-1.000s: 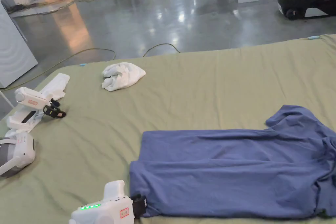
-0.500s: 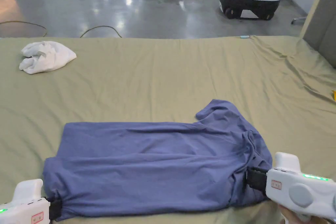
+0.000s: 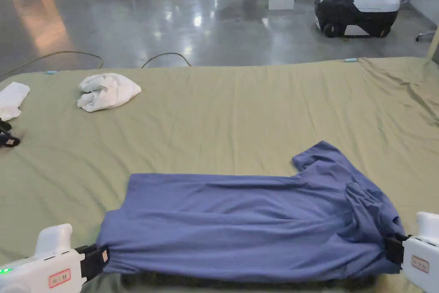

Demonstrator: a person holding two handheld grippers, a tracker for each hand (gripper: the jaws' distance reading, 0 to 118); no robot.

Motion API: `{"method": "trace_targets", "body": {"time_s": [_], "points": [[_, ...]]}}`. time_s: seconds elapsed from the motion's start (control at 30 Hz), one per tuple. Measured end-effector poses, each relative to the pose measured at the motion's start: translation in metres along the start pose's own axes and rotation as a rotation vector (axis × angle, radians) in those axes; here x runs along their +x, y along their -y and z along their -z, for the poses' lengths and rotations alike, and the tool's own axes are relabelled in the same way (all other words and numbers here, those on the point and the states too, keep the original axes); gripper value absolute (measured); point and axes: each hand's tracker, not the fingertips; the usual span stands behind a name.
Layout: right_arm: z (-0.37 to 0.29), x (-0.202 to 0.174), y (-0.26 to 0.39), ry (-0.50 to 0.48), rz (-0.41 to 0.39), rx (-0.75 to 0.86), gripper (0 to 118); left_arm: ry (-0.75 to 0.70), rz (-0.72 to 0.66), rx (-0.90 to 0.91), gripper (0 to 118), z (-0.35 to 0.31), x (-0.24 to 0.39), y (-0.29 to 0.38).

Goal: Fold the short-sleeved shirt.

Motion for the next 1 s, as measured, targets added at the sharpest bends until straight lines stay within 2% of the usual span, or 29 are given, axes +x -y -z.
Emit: {"method": "trace_targets", "body": {"time_s": [0.1, 0.2, 0.3, 0.33, 0.37, 0.4, 0.43, 0.47, 0.5, 0.57, 0.63, 0.67, 0.7, 0.73, 0.77, 0.83, 1.0], "points": [[-0.033, 0.009, 0.027, 0.016, -0.027, -0.015, 10, -0.035, 0.054, -0.015, 8, -0.033, -0.003, 0.023], [-0.057, 0.022, 0.063, 0.026, -0.014, -0.070, 10, -0.004, 0.018, -0.095, 8, -0.052, -0.012, 0.064], [-0.064, 0.032, 0.092, 0.028, -0.034, -0.148, 10, 0.028, 0.015, -0.200, 8, -0.052, -0.018, 0.101], [-0.064, 0.035, 0.098, 0.023, -0.033, -0.145, 15, 0.029, 0.038, -0.219, 8, -0.049, -0.020, 0.110], [-0.063, 0.035, 0.101, 0.034, -0.035, -0.157, 35, 0.017, 0.039, -0.226, 8, -0.045, -0.021, 0.114], [-0.064, 0.037, 0.101, 0.073, -0.029, -0.168, 56, 0.017, 0.033, -0.222, 13, -0.044, -0.023, 0.116], [-0.067, 0.040, 0.097, 0.065, -0.003, -0.153, 70, -0.006, 0.019, -0.213, 42, -0.046, -0.023, 0.114], [-0.073, 0.042, 0.093, 0.043, 0.035, -0.104, 68, -0.028, 0.013, -0.200, 73, -0.047, -0.022, 0.112], [-0.082, 0.042, 0.087, 0.031, 0.052, -0.067, 68, -0.039, 0.026, -0.157, 90, -0.053, -0.019, 0.106], [-0.098, 0.041, 0.077, -0.027, 0.071, 0.023, 68, -0.040, 0.089, -0.011, 89, -0.071, -0.008, 0.094], [-0.115, 0.034, 0.067, -0.101, 0.079, 0.111, 66, -0.032, 0.147, 0.132, 87, -0.088, 0.008, 0.080], [-0.121, 0.030, 0.064, -0.137, 0.082, 0.134, 53, -0.011, 0.149, 0.172, 81, -0.093, 0.015, 0.074], [-0.131, 0.021, 0.060, -0.188, 0.086, 0.157, 28, 0.027, 0.143, 0.208, 65, -0.097, 0.023, 0.068], [-0.134, 0.013, 0.058, -0.197, 0.077, 0.188, 3, 0.035, 0.132, 0.249, 29, -0.100, 0.031, 0.064], [-0.136, 0.006, 0.058, -0.183, 0.058, 0.212, 1, 0.041, 0.135, 0.270, 6, -0.101, 0.037, 0.061], [-0.139, -0.011, 0.055, -0.213, -0.007, 0.220, 0, 0.046, 0.143, 0.308, 0, -0.102, 0.048, 0.056], [-0.138, -0.039, 0.051, -0.248, -0.087, 0.214, 0, 0.024, 0.150, 0.306, 0, -0.077, 0.057, 0.038]]}}
